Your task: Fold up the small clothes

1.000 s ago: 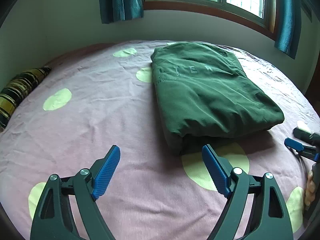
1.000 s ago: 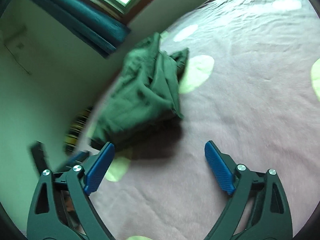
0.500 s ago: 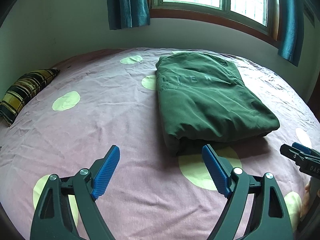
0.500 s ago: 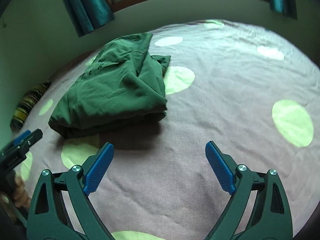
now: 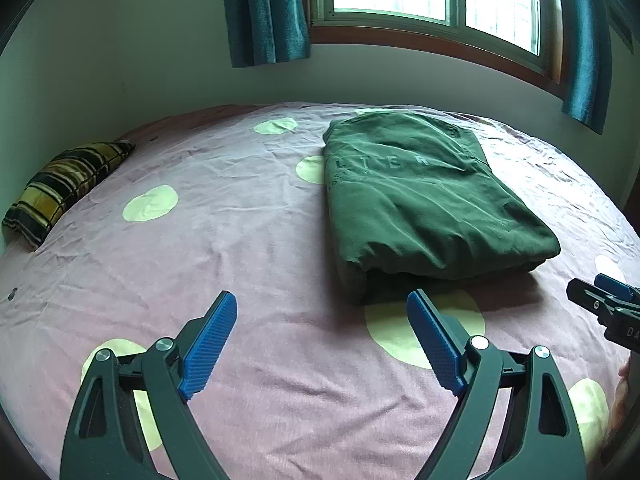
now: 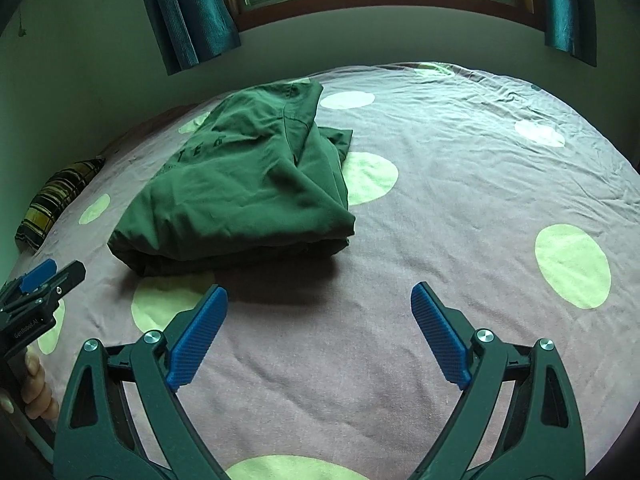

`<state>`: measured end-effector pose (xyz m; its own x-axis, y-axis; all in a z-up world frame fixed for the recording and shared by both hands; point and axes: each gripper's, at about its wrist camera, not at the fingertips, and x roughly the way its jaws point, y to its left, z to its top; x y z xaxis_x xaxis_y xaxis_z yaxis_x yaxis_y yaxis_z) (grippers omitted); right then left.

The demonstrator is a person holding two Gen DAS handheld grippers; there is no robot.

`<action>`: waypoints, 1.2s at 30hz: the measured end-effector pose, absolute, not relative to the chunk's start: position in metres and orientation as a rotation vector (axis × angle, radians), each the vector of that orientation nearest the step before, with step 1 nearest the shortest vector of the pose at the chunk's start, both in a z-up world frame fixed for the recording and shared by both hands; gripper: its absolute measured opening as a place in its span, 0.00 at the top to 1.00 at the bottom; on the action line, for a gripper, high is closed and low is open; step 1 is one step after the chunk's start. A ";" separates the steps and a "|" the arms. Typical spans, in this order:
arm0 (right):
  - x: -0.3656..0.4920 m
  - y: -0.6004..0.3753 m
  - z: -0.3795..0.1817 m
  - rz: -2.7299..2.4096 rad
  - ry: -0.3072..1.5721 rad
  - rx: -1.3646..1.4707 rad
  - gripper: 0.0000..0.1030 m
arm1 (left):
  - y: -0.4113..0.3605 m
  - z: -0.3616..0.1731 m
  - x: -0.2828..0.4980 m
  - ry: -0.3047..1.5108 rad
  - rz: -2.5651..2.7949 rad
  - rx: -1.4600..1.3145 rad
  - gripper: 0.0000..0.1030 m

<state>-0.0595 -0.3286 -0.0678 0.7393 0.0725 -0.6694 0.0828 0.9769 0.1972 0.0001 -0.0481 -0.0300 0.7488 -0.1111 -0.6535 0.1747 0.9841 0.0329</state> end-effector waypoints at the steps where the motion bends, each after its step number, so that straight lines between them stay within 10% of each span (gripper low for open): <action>1: -0.060 -0.328 -0.066 -0.006 0.737 0.218 0.10 | -0.048 -0.030 0.000 0.707 -0.154 0.091 0.16; 36: -0.064 -0.319 -0.063 -0.036 0.731 0.163 0.09 | -0.052 -0.026 -0.010 0.678 -0.134 0.104 0.16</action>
